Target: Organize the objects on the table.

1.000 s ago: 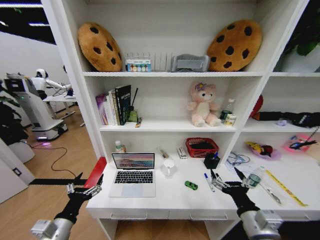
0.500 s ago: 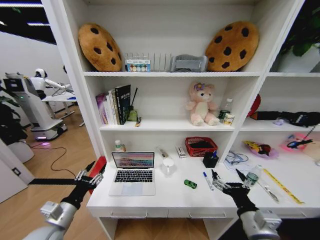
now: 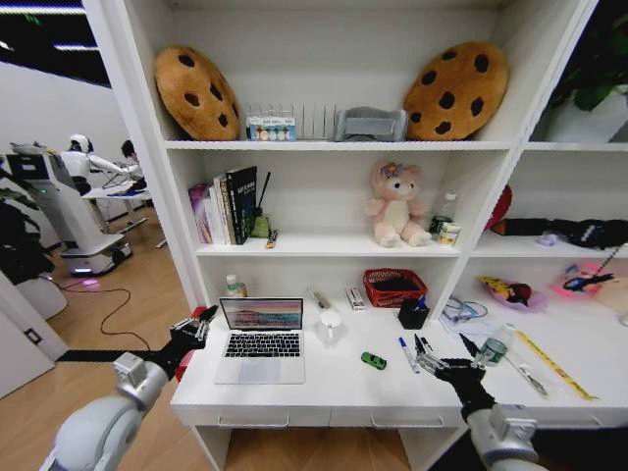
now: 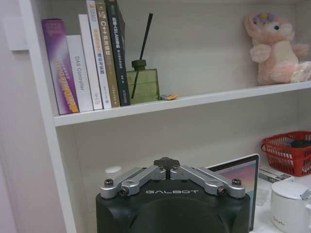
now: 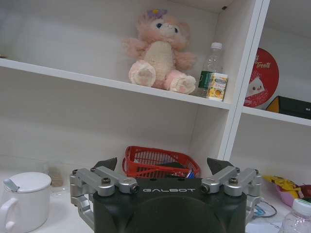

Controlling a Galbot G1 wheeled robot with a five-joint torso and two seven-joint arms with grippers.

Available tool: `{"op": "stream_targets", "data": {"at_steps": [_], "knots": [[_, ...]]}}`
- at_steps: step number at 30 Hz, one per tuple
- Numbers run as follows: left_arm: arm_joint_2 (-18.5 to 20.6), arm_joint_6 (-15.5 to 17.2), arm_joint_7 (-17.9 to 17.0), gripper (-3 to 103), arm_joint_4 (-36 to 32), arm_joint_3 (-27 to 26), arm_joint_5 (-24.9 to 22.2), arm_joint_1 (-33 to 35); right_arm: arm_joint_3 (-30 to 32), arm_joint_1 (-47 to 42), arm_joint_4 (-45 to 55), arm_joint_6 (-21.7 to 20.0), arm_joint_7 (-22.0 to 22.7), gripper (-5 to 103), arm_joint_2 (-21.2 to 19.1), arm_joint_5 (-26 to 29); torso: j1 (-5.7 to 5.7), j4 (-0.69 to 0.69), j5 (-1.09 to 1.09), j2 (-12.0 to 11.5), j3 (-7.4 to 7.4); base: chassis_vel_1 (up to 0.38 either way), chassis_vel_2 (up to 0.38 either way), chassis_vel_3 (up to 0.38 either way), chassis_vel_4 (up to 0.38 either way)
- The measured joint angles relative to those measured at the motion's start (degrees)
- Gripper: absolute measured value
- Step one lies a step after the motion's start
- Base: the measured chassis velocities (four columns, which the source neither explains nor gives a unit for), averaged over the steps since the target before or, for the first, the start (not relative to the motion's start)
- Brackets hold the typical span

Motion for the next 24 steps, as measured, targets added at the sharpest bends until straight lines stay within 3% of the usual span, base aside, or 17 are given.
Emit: {"op": "stream_targets", "data": {"at_steps": [3, 5, 16, 24], "knots": [[3.78, 3.14, -3.07, 0, 2.20, 5.76, -3.05, -7.56, 0.16, -0.37, -0.07, -0.22, 0.40, 100, -1.18, 0.01, 0.00, -0.02, 0.00, 0.00, 0.00, 0.000, 0.000, 0.000, 0.000], [4.19, 3.61, -3.42, 0, 3.52, 7.70, -3.61, -10.73, 0.15, -0.42, -0.17, -0.33, 0.47, 100, -1.45, 0.01, 0.01, -0.03, 0.00, 0.00, 0.00, 0.000, 0.000, 0.000, 0.000], [0.53, 5.09, -2.99, 0, 13.58, 21.45, -2.11, -27.39, -0.01, 0.85, -2.51, -0.28, 0.50, 100, -1.57, -0.34, 0.00, -0.01, 0.00, 0.00, 0.00, 0.000, 0.000, 0.000, 0.000], [-0.46, 5.44, -1.40, 0, 19.45, 26.28, -1.99, -33.73, 0.07, 1.51, -3.86, -0.05, 0.50, 100, -1.08, -0.73, 0.00, -0.01, 0.00, 0.00, 0.00, 0.000, 0.000, 0.000, 0.000]]}}
